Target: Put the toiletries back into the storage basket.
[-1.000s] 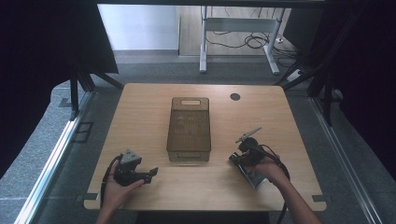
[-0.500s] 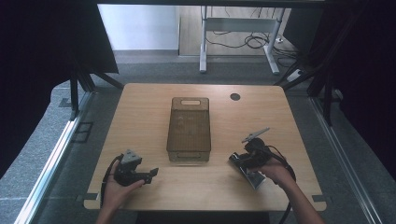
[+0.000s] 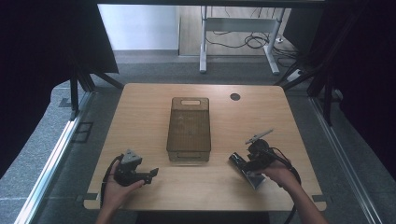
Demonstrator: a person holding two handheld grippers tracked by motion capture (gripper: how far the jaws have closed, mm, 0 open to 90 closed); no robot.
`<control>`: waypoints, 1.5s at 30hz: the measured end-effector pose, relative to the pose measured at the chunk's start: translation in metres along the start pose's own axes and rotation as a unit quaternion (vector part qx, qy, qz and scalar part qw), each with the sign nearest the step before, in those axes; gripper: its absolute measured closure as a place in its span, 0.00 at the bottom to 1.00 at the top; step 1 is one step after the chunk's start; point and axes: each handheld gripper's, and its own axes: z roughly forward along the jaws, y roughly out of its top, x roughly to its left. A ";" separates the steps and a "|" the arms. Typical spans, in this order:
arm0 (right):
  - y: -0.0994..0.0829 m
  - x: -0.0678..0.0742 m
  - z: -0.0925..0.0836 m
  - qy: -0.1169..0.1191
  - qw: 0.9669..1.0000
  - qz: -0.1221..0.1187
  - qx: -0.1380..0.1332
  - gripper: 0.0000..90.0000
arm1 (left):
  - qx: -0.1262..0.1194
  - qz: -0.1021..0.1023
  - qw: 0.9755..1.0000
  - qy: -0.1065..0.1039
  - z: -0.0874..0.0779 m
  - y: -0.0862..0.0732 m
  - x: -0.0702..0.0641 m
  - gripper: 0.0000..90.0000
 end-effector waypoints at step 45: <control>-0.007 0.006 0.044 -0.062 0.994 -0.013 0.088 0.47 | 0.000 -0.001 1.000 -0.003 -0.002 0.000 0.001 0.21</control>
